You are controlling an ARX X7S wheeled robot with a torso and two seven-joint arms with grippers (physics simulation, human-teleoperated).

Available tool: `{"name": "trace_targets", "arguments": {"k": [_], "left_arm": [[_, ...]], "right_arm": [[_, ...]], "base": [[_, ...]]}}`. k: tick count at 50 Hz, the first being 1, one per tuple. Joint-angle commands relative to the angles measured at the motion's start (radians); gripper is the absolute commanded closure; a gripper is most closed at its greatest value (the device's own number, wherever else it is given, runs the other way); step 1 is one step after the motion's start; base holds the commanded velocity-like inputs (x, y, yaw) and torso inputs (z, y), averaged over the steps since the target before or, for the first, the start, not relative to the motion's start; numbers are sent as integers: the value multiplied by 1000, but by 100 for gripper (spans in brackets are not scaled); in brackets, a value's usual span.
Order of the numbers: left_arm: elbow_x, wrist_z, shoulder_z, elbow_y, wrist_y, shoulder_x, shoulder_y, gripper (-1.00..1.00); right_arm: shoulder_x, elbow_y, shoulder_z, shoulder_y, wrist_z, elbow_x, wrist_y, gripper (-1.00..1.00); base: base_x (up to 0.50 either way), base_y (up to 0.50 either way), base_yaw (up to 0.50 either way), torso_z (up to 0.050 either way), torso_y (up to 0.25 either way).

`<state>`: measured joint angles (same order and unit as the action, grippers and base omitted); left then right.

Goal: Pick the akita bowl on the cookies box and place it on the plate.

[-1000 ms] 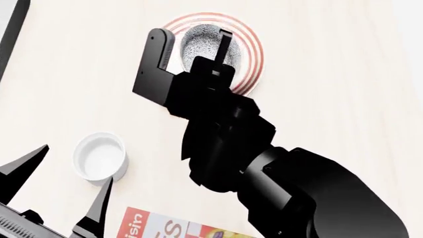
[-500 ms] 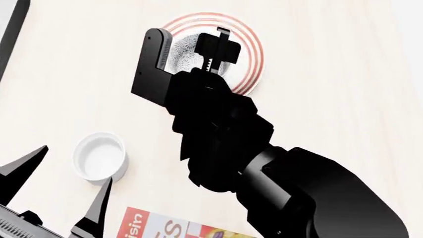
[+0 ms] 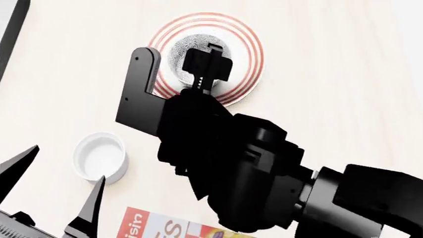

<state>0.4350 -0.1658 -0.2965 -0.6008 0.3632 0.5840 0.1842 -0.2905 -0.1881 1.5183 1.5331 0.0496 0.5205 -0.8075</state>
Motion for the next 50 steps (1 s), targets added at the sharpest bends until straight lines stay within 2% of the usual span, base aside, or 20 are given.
{"name": "trace_targets", "arguments": {"k": [1, 10, 16, 19, 22, 24, 26, 31, 34, 36, 42, 46, 50], "left_arm": [[1, -4, 60, -37, 12, -4, -16, -100], [-17, -49, 116, -96, -40, 3, -64, -100], [-61, -87, 141, -139, -108, -9, -121, -100], [-42, -100, 165, -152, -122, -16, -133, -100], [-71, -115, 180, -173, -167, -23, -170, -100], [-95, -125, 191, -185, -208, -29, -198, -100], [-93, -130, 212, -197, -248, -36, -229, -100], [-114, -148, 254, -202, -341, -58, -286, -100], [-170, -164, 275, -181, -424, -85, -327, -100], [-173, -170, 284, -174, -444, -93, -338, -100], [-229, -227, 362, -130, -638, -174, -398, -100], [-200, -236, 380, -123, -660, -181, -401, -100], [-203, -236, 377, -116, -671, -186, -401, -100]], "right_arm": [[-202, 473, -91, -10, 128, 60, -155, -100], [-427, 878, -224, -104, 370, 137, -194, -100], [-571, 1067, -243, -255, 547, 94, -90, -100], [-611, 1137, -210, -304, 661, 4, -98, -100], [-706, 1210, -231, -397, 777, -29, 20, -100], [-763, 1235, -182, -419, 860, -78, 102, -100], [-850, 1235, -86, -419, 990, -129, 272, -100], [-935, 1235, 113, -381, 1197, -235, 429, -100], [-1018, 1235, 201, -385, 1276, -309, 588, -100], [-1035, 1235, 245, -382, 1302, -339, 611, -100], [-1071, 1189, 290, -448, 1433, -415, 729, -100], [-1117, 1217, 309, -483, 1488, -529, 788, -100], [-1113, 1232, 308, -501, 1497, -554, 752, -100]], "base": [[0, 0, 0, 0, 0], [0, 0, 0, 0, 0], [0, 0, 0, 0, 0], [0, 0, 0, 0, 0], [0, 0, 0, 0, 0], [0, 0, 0, 0, 0], [0, 0, 0, 0, 0], [0, 0, 0, 0, 0], [0, 0, 0, 0, 0], [0, 0, 0, 0, 0], [0, 0, 0, 0, 0], [0, 0, 0, 0, 0], [0, 0, 0, 0, 0]]}}
